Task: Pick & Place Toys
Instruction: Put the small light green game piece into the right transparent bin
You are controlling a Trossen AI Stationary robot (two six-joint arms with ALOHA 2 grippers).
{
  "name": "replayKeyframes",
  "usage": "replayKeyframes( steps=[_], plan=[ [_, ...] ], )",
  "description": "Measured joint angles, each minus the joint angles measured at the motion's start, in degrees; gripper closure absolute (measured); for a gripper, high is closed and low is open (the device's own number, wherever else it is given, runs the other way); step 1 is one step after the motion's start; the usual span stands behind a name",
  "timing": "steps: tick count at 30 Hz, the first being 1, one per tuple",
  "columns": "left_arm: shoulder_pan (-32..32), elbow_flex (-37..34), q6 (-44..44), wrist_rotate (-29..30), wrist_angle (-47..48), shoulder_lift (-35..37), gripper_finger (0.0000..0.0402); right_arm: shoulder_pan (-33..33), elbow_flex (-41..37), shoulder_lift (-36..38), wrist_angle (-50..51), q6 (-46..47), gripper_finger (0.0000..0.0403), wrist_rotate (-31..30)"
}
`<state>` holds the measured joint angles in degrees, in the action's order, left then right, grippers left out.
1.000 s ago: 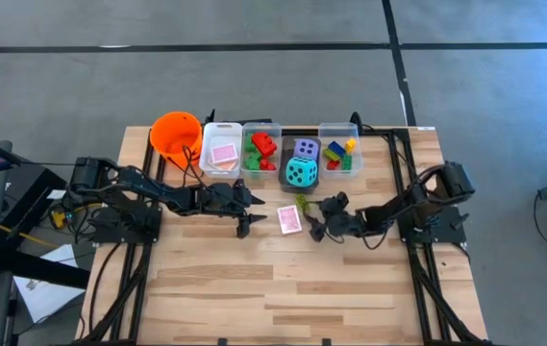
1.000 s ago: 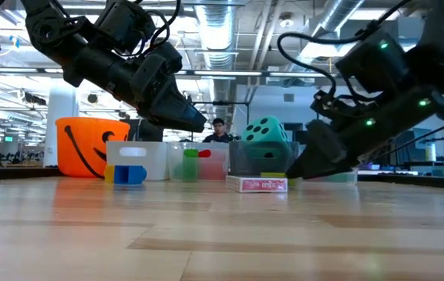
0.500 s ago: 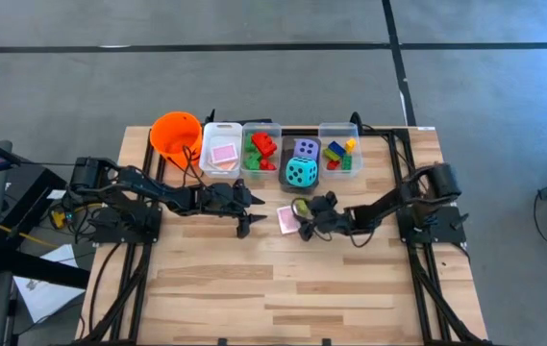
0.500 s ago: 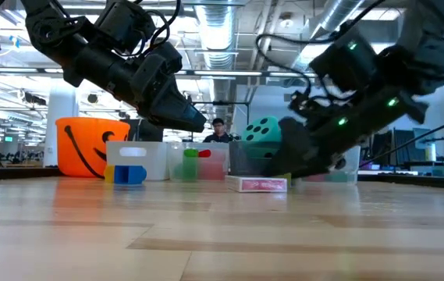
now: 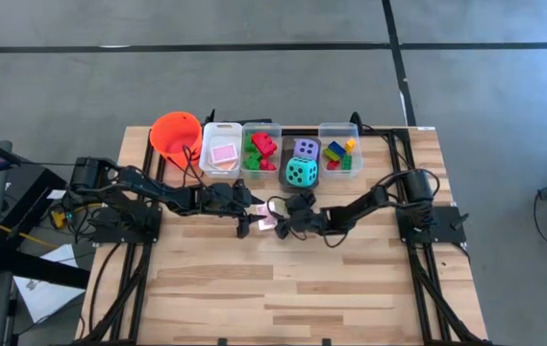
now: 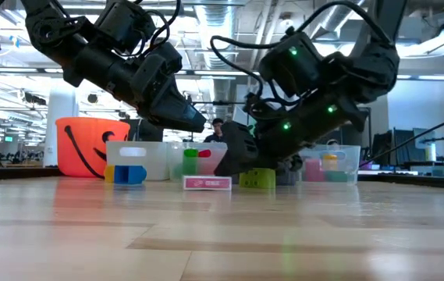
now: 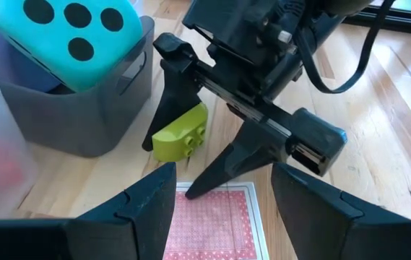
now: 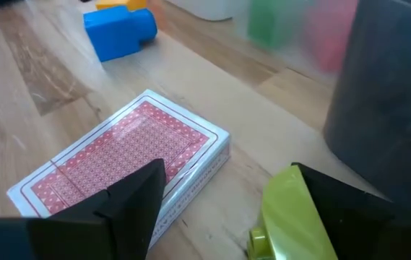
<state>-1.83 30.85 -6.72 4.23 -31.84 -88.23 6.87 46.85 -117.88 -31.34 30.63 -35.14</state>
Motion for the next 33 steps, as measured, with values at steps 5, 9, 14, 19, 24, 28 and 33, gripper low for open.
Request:
replayKeyframes(
  steps=[5, 9, 14, 19, 24, 28, 33],
  plan=[
    [0.0, 0.0, 0.0, 0.0, 0.1, 0.0, 0.0181, 0.2, 0.2, 0.2, 1.3, -0.2, 0.0126, 0.3],
    [0.0, 0.0, 0.0, 0.0, 1.4, 0.0, 0.0181, 1.2, 0.2, 0.2, 2.1, 0.7, 0.0147, -2.3],
    [0.0, 0.0, 0.0, 0.0, 2.8, 0.0, 0.0181, 4.2, 0.0, 0.9, 3.1, -1.3, 0.0171, -9.1],
    [0.0, 0.0, 0.0, 0.0, 3.2, 0.0, 0.0181, 7.3, -0.3, 2.2, 4.6, -4.0, 0.0182, -16.7],
    [0.0, 0.0, 0.0, 0.0, 3.3, 0.0, 0.0181, 8.6, -0.3, 2.4, 5.1, -4.3, 0.0184, -21.1],
    [0.0, 0.0, 0.0, 0.0, 3.4, 0.0, 0.0181, 8.5, -0.2, 2.5, 5.4, -4.0, 0.0185, -22.3],
    [0.0, 0.0, 0.0, 0.0, 3.4, 0.0, 0.0181, 8.2, -0.2, 2.6, 7.9, -2.5, 0.0200, -24.7]
  ],
)
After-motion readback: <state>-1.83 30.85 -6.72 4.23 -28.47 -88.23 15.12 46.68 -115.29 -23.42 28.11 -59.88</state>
